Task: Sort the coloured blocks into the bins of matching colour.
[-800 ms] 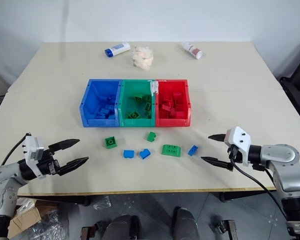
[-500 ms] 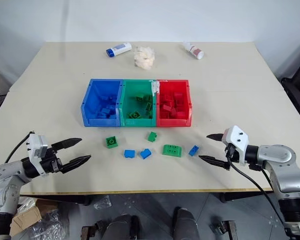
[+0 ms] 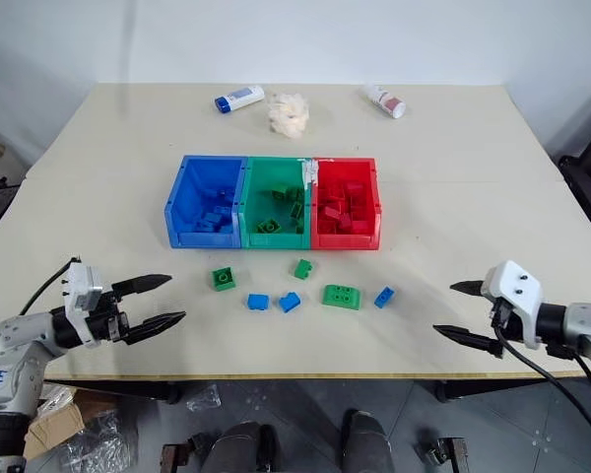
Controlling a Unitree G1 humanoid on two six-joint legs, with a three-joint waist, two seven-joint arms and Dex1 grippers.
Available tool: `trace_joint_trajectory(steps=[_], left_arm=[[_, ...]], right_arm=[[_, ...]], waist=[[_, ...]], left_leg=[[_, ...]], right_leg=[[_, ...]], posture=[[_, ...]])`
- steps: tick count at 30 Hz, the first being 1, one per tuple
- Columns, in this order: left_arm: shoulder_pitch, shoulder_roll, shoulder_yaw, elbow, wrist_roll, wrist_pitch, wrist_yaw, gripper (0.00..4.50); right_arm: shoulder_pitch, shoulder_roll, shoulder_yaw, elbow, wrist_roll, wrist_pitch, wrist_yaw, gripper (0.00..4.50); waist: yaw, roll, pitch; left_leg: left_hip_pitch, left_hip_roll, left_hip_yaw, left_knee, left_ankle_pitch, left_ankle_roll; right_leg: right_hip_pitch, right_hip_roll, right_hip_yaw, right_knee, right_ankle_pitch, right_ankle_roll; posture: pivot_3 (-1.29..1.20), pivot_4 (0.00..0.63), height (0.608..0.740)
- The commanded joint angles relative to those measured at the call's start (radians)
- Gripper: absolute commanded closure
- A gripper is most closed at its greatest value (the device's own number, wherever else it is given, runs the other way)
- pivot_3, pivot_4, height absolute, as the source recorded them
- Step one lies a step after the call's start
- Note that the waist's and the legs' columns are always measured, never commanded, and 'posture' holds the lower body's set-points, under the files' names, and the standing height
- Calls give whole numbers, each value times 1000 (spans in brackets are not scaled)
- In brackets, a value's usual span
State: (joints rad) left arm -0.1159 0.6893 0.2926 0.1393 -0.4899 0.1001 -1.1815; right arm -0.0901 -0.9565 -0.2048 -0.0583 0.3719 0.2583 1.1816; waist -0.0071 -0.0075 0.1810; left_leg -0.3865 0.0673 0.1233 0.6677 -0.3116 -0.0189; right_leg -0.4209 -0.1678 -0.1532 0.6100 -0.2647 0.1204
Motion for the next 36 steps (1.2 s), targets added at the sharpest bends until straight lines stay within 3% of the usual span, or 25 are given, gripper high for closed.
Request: trace_joint_trajectory(steps=[1,11,14,21,30,36], left_arm=[[-7,-12,5,3,-32,-16,-26,0],[-7,-54,29,15,-103,-65,-130,0],[-5,-55,28,20,-93,-81,-122,0],[12,-76,23,9,-92,-107,-101,0],[23,-83,22,-2,-93,-114,-92,0],[21,-79,16,1,-88,-128,-108,0]], right_arm=[[-116,58,110,-20,-6,51,-11,45],[-352,145,349,274,-188,-88,56,45],[-370,155,345,297,-179,-111,73,650],[-368,169,310,250,-138,-85,66,2937],[-397,204,263,132,-70,14,18,2981],[-566,370,307,75,-57,116,-97,2981]], waist=[[-3,0,0],[2,0,0],[1,-1,0],[1,-1,0],[2,-1,0],[-20,-1,0]], left_leg=[[0,0,0,0,0,0],[-2,0,0,2,0,0],[-2,0,0,3,0,0],[-2,0,0,4,0,0],[-2,0,-1,4,0,0],[-2,0,-1,4,0,0]], right_leg=[[0,0,0,0,0,0],[0,0,-1,0,0,0],[0,0,-1,1,0,0],[0,0,0,1,0,0],[0,0,-1,1,0,0],[-1,0,-1,3,0,0]], posture=[[0,150,740],[0,150,740],[0,150,740],[0,150,740],[0,150,740],[0,150,740]])
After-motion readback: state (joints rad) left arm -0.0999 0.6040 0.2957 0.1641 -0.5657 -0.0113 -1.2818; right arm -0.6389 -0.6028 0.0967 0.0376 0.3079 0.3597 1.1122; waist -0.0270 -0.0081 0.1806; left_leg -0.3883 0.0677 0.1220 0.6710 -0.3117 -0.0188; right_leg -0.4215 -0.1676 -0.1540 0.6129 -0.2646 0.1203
